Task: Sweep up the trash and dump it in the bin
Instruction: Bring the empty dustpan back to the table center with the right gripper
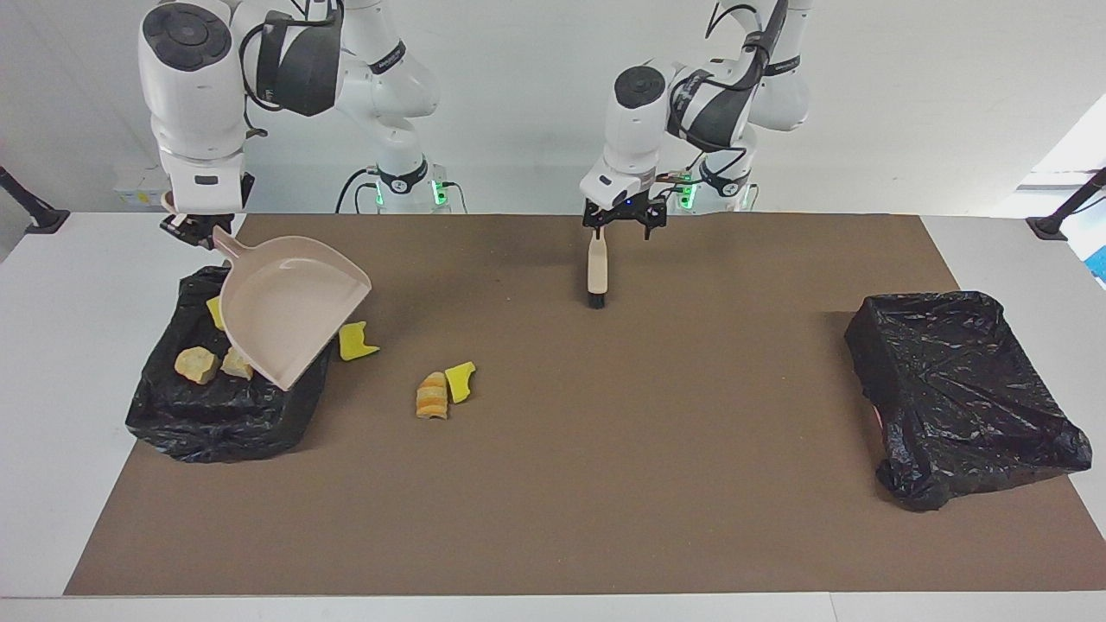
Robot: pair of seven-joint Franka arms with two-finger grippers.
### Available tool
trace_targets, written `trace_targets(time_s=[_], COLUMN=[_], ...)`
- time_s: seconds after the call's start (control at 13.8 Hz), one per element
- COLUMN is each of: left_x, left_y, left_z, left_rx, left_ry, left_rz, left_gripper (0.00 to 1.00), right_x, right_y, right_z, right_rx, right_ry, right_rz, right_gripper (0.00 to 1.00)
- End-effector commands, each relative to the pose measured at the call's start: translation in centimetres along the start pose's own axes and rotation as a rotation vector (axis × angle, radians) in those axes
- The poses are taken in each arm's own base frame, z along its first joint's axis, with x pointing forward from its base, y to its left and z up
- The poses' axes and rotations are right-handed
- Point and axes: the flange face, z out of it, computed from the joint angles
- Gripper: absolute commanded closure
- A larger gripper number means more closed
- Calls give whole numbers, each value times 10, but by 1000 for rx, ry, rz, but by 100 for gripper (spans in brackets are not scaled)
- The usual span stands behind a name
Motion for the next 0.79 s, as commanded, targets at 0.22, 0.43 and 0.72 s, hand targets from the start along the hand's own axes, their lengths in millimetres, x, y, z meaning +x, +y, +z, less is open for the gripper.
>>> trace_targets(time_s=[0.22, 0.43, 0.72], left_x=[36, 49, 58], left_y=[-95, -131, -169], left_z=[-105, -144, -185], left_rx=[-5, -23, -33], left_ry=[15, 72, 104], left_rz=[116, 126, 128], left_gripper=[0, 0, 0], right_x=[40, 95, 175], right_y=[-33, -55, -85], right_z=[-14, -10, -10], right_rx=[130, 232, 318], right_ry=[126, 184, 262], right_rz=[476, 638, 810], right_gripper=[100, 100, 100])
